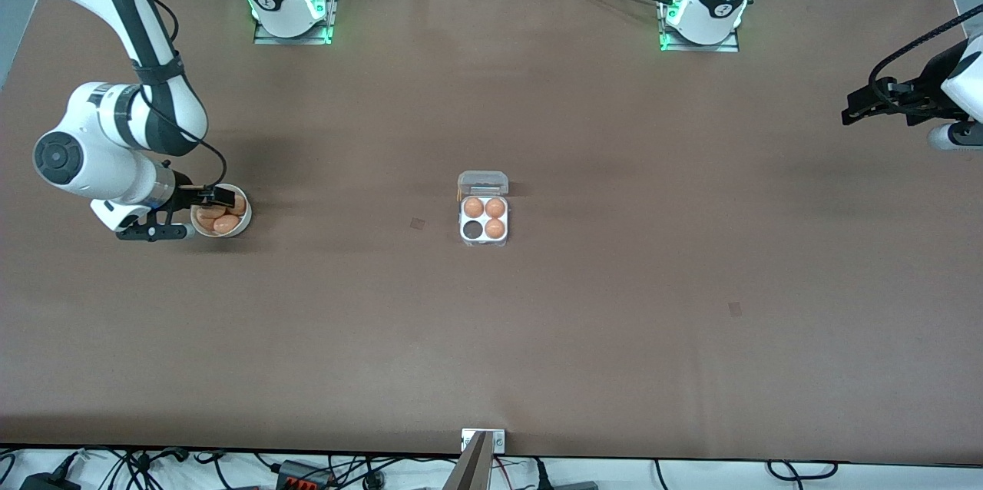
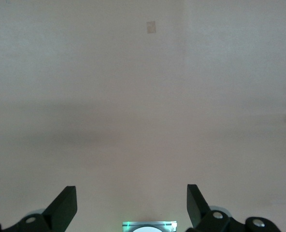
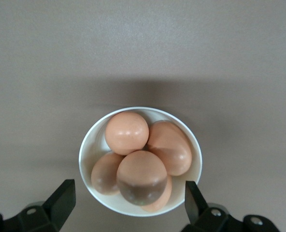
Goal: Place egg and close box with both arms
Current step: 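Reach the right gripper down into the white egg bowl, then close the right gripper on one brown egg in the bowl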
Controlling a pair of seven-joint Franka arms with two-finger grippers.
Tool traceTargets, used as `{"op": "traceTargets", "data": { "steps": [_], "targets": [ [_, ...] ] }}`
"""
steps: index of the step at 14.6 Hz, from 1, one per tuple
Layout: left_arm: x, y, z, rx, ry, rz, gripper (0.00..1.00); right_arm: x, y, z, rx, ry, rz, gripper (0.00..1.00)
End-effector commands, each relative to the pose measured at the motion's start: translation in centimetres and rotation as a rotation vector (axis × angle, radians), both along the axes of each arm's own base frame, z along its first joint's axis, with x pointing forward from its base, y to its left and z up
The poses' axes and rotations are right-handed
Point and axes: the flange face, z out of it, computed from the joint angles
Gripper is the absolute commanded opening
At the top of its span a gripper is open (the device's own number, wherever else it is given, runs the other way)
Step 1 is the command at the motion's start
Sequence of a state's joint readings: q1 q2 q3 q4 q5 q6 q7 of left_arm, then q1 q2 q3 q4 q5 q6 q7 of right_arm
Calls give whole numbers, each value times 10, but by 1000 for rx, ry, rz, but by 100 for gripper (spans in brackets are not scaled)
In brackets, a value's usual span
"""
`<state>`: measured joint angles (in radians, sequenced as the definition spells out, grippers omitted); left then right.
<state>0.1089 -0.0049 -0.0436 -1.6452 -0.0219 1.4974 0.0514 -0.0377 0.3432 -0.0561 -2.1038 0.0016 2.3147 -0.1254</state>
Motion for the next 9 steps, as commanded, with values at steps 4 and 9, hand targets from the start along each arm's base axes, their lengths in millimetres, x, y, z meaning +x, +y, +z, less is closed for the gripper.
{"op": "traceTargets", "data": {
  "steps": [4,9],
  "targets": [
    [2,1,5,-11,1,-20,100,-9,-1,1,0,-43,24,97],
    [2,2,5,-11,2,-18,100,-6,-4,-3,-3,-64,20,74]
  ]
}}
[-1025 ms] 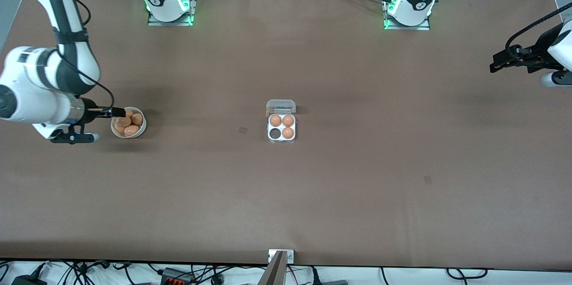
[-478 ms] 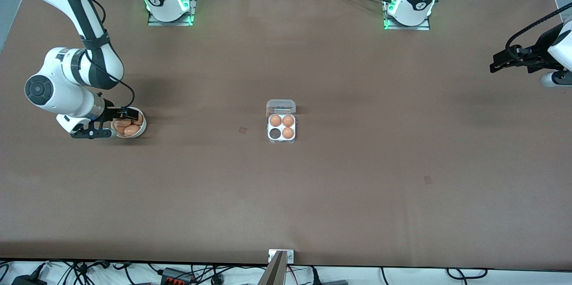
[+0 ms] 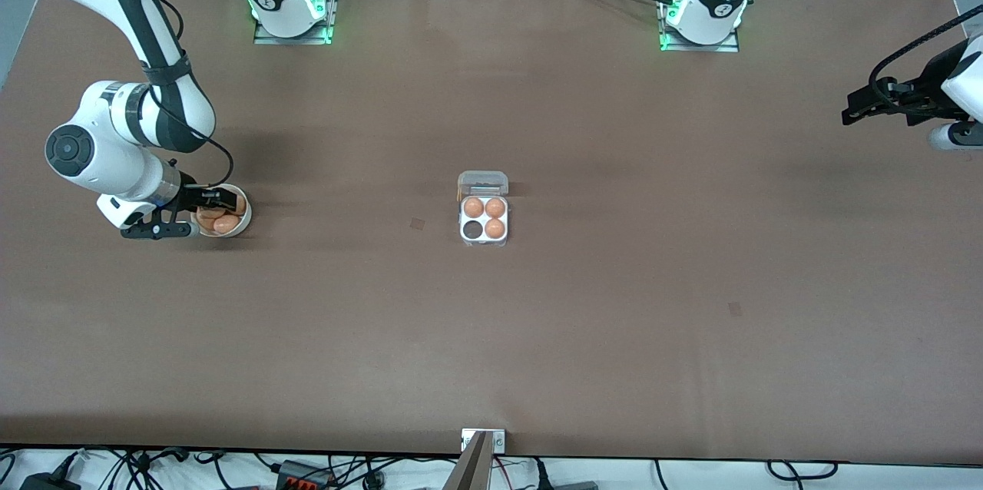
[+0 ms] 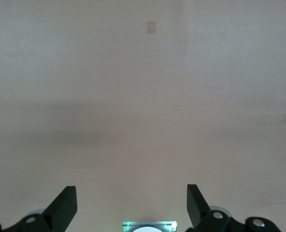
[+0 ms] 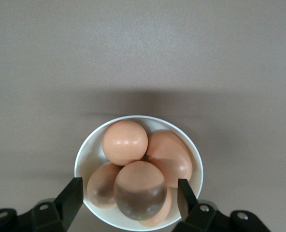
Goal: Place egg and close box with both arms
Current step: 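Close the right gripper on one brown egg in the bowl, then lift the egg and carry it with the right gripper to the carton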
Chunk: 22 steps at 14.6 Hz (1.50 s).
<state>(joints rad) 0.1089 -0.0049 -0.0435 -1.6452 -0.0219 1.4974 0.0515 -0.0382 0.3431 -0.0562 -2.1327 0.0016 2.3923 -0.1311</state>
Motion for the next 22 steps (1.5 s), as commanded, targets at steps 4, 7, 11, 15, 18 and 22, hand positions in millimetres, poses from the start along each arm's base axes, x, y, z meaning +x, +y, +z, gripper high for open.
{"op": "traceTargets", "data": {
  "steps": [4,7,11,15,18,22],
  "targets": [
    [2,1,5,-11,2,-20,100,-6,-3,-1,2,-6,16,45],
    [2,1,5,-11,2,-20,100,-5,-3,2,2,-8,20,32],
    [2,1,5,-11,2,-20,100,2,8,24,6,-10,36,29],
    [2,1,5,-11,2,-20,100,32,56,95,6,-33,105,29],
    [2,1,5,-11,2,-20,100,51,152,145,15,-123,199,28],
    [2,1,6,-13,0,-21,100,46,273,151,25,-164,44,28]
  ]
}}
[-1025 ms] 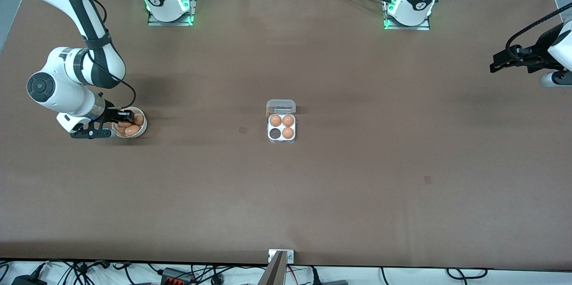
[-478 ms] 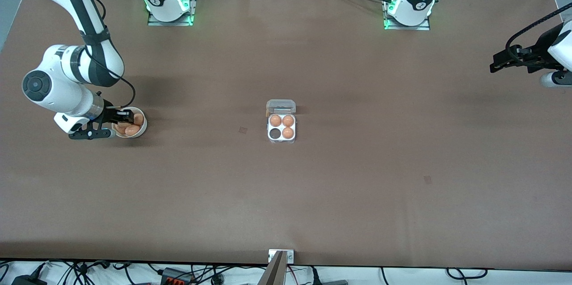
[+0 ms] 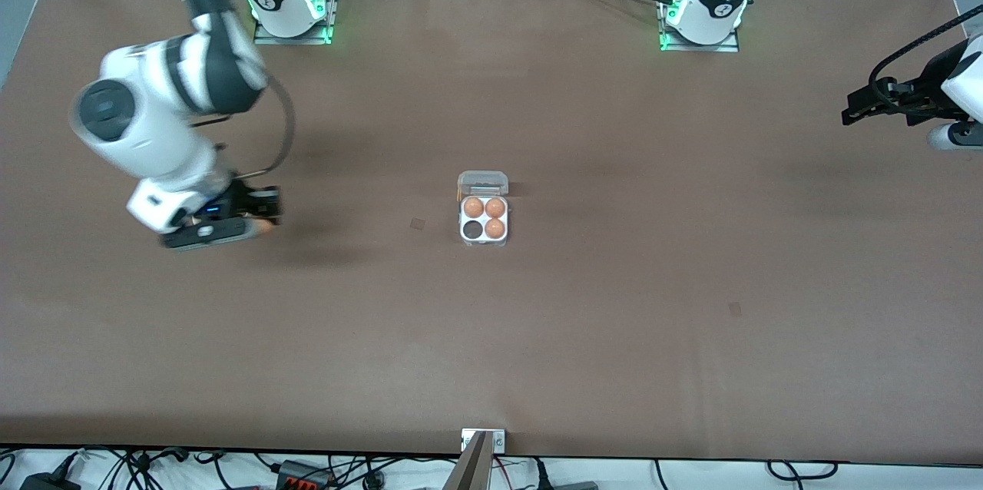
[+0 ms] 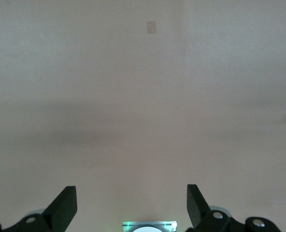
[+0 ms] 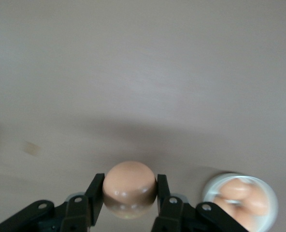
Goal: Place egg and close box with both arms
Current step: 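Lift the egg and carry it with the right gripper to the carton, then lower the egg into the empty carton slot and open the right gripper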
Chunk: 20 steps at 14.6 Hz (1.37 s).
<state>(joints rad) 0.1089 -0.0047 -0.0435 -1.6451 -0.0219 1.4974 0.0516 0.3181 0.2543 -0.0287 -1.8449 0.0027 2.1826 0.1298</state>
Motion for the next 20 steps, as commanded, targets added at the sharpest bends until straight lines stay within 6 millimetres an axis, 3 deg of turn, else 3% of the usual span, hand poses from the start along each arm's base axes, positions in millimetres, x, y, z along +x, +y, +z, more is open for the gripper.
{"op": "traceTargets", "data": {
  "steps": [1,5,8,13,20],
  "targets": [
    [2,1,5,-13,1,-21,100,2,72,-19,4,11,-124,28],
    [2,2,5,-13,1,-20,100,-13,185,-58,17,20,-267,26],
    [2,2,5,-13,1,-20,100,-19,234,-84,68,-26,-333,23],
    [2,3,5,-13,1,-18,100,-34,274,-132,142,-75,-353,23],
    [2,4,5,-12,3,-17,100,-55,295,-154,132,-64,-316,23]
  ]
}}
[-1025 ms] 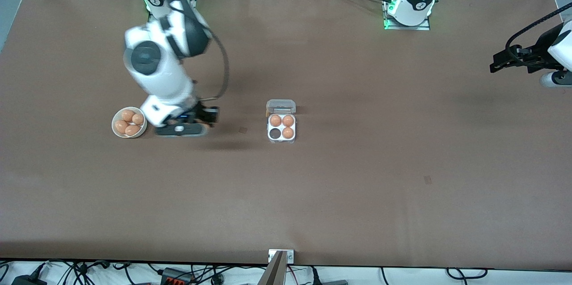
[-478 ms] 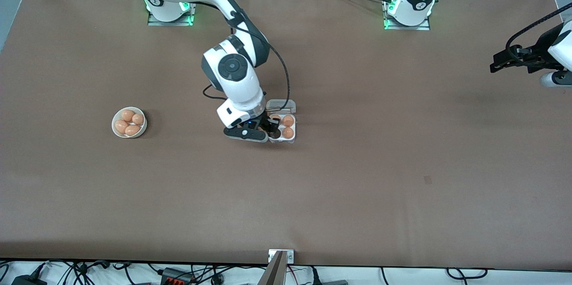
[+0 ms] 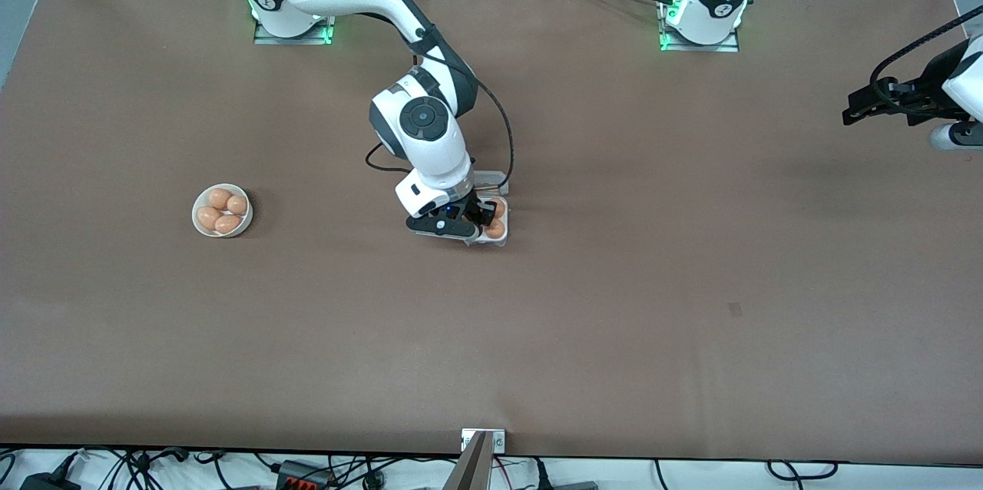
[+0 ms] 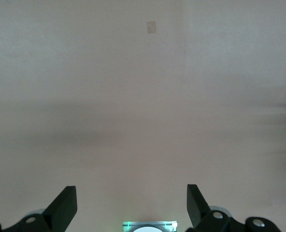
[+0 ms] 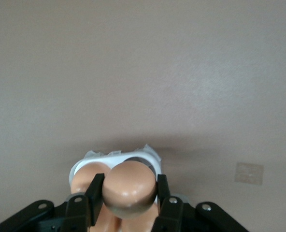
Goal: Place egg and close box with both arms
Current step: 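Lower the egg into the empty carton slot and open the right gripper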
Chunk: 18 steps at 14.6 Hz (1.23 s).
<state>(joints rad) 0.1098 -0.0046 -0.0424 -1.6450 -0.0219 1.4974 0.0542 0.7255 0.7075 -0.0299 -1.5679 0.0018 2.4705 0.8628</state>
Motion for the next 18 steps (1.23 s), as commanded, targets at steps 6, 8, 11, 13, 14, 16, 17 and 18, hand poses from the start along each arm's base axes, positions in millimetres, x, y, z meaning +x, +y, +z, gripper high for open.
{"op": "traceTargets", "data": {
  "steps": [6,8,11,13,14,16,17,18],
  "targets": [
    [2,-1,-1,-24,28,-17,100,-5,11,-11,-10,-5,7,23],
    [2,-3,-2,-24,34,-21,100,-6,10,-12,-14,-5,8,23],
    [2,-3,-2,-26,37,-19,100,-5,9,-13,-12,-11,7,23],
    [-1,-7,-6,-30,71,-28,100,-5,10,-17,4,-33,13,23],
    [0,-8,-10,-31,86,-29,100,-6,9,-19,11,-43,14,23],
    [-1,-9,-10,-31,88,-31,100,-10,6,-28,32,-75,21,22],
    [-1,-8,-10,-32,88,-30,100,-11,5,-32,39,-83,23,22],
    [0,-8,-11,-32,91,-30,100,-13,4,-34,39,-82,24,22]
  ]
}}
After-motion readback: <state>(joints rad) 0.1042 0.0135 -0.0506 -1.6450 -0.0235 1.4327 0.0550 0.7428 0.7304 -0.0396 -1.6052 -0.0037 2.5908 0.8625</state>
